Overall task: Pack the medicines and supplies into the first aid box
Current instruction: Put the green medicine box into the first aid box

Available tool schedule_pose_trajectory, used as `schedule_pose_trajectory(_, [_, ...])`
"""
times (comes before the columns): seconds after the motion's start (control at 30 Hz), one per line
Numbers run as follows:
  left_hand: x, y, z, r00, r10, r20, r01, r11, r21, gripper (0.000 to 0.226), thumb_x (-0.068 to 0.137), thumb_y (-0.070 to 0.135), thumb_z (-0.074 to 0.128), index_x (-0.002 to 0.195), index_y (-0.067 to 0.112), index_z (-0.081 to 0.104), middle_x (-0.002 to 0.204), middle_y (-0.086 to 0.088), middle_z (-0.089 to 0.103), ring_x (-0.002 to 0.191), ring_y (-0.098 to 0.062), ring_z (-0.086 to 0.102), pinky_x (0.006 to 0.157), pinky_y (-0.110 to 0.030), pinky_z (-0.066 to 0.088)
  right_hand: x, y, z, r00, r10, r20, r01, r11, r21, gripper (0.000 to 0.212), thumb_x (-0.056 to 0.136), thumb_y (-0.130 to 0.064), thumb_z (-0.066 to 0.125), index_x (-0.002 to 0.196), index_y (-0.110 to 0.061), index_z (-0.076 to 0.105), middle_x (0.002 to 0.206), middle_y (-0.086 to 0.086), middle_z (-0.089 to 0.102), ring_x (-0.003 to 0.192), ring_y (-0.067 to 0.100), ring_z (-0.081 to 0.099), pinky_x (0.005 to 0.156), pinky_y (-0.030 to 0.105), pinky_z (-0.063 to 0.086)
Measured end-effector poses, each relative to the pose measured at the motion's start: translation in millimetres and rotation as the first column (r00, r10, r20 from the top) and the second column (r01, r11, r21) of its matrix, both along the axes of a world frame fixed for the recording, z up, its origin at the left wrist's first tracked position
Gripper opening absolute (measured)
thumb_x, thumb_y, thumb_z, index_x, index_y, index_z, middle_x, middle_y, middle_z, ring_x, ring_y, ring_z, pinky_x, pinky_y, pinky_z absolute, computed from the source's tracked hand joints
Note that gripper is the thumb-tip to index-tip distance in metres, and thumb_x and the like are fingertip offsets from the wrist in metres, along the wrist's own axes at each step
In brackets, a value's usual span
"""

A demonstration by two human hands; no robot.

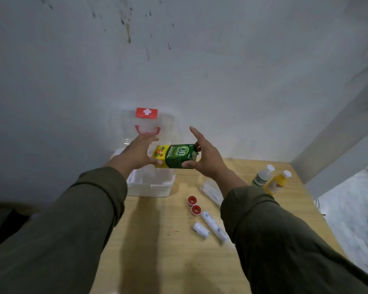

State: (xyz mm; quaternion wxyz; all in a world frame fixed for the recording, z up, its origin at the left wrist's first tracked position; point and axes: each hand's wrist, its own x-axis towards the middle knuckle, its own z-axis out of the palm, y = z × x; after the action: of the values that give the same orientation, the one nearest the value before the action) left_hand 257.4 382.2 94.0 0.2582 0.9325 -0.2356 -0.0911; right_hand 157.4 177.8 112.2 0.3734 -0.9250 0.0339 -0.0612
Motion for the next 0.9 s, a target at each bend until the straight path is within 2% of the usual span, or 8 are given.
schedule_pose_trajectory(0.13, [-3,37,-22,0.99,0.14,-0.023,-0.137,0.984,0.114,0.108,0.06,0.053,0.081,0.147,0.028,0.022,0.158,-0.005,0.016,0.146,-0.024,0.011,0.113,-0.05,0.023,10,15,-1,0.997,0.054,-0.061,-0.06,0.994,-0.096,0.105,0.067,-0.019,0.083,0.146,-0.036,0.015,0.117,0.012,0.054,0.107,0.023,0.053,0.089,0.029,0.04])
schedule_pose_trajectory(0.2, [-6,47,-33,0.984,0.165,-0.07,-0.153,0.977,0.15,0.116,0.059,0.055,0.08,0.149,0.03,0.012,0.16,-0.005,0.004,0.147,-0.024,-0.002,0.114,-0.053,0.016,16,22,-3,0.994,0.07,-0.089,-0.081,0.989,-0.123,0.106,0.067,-0.02,0.083,0.146,-0.036,0.015,0.118,0.013,0.054,0.108,0.025,0.053,0.09,0.029,0.04])
schedule_pose_trajectory(0.3, [-11,54,-43,0.977,0.172,-0.127,-0.154,0.978,0.144,0.122,0.059,0.053,0.081,0.15,0.031,0.003,0.16,-0.007,-0.007,0.147,-0.027,-0.012,0.115,-0.055,0.01,24,30,-12,0.993,0.057,-0.103,-0.074,0.983,-0.168,0.107,0.065,-0.025,0.084,0.146,-0.039,0.014,0.12,0.013,0.056,0.112,0.027,0.052,0.095,0.04,0.042])
schedule_pose_trajectory(0.57, [-9,66,-58,0.965,0.214,-0.149,-0.188,0.967,0.17,0.13,0.056,0.06,0.079,0.15,0.029,-0.005,0.158,-0.017,-0.012,0.145,-0.034,-0.013,0.118,-0.047,0.003,42,26,-25,0.991,0.05,-0.121,-0.073,0.977,-0.201,0.105,0.067,-0.03,0.083,0.146,-0.038,0.014,0.127,0.011,0.054,0.12,0.028,0.047,0.101,0.049,0.04])
schedule_pose_trajectory(0.77, [-5,66,-58,0.969,0.21,-0.132,-0.178,0.959,0.22,0.133,0.053,0.066,0.077,0.149,0.028,-0.006,0.158,-0.019,-0.008,0.145,-0.036,-0.009,0.116,-0.049,0.007,56,24,-13,0.98,0.133,-0.148,-0.17,0.947,-0.273,0.105,0.066,-0.029,0.083,0.146,-0.037,0.016,0.123,0.012,0.056,0.117,0.027,0.046,0.097,0.044,0.038])
schedule_pose_trajectory(0.9, [-4,67,-59,0.969,0.212,-0.129,-0.18,0.958,0.223,0.135,0.05,0.068,0.077,0.149,0.028,-0.007,0.158,-0.019,-0.008,0.146,-0.036,-0.008,0.117,-0.049,0.007,62,37,-21,0.981,0.13,-0.147,-0.17,0.935,-0.311,0.105,0.066,-0.032,0.083,0.146,-0.036,0.015,0.125,0.009,0.056,0.118,0.026,0.043,0.096,0.043,0.036])
